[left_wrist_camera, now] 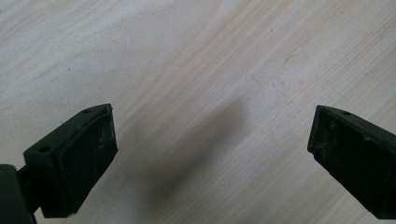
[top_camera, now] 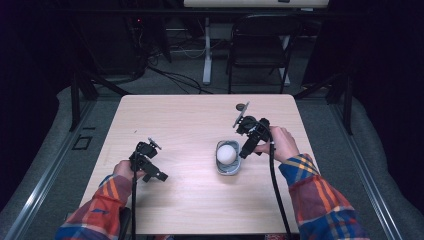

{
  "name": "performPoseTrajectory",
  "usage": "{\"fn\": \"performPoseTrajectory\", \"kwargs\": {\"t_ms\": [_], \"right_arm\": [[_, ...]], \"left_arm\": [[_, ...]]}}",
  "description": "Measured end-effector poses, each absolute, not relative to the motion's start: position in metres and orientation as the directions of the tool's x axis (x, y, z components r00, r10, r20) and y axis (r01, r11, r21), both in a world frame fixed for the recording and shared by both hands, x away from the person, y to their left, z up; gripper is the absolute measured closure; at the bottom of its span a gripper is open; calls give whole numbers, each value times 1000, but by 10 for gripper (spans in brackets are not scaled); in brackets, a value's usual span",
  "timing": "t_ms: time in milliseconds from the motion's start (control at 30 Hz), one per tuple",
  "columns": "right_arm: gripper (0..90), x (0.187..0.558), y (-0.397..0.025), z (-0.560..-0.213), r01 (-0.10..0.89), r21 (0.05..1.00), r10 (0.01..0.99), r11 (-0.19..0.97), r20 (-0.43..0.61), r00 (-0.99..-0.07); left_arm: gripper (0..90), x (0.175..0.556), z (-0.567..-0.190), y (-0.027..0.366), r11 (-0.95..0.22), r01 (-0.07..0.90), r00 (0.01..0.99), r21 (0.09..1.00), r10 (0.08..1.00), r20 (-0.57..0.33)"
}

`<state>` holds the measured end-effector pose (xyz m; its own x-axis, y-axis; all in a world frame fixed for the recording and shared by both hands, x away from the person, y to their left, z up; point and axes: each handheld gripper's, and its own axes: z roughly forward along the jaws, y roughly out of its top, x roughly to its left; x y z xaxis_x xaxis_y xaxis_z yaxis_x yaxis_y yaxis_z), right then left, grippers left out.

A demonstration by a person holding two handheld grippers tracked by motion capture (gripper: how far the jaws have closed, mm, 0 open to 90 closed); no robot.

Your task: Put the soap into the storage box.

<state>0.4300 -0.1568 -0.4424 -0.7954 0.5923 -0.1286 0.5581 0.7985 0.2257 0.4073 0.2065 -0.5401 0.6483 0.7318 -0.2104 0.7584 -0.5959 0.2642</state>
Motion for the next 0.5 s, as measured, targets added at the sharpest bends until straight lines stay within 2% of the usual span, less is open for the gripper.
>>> {"fn": "performPoseTrajectory", "kwargs": {"t_ms": [500], "right_arm": [[0,402,-223,-446,639,217,672,738,-155,-724]], "left_arm": [[12,407,-541,206,-597,759,648,259,734,-206]]}}
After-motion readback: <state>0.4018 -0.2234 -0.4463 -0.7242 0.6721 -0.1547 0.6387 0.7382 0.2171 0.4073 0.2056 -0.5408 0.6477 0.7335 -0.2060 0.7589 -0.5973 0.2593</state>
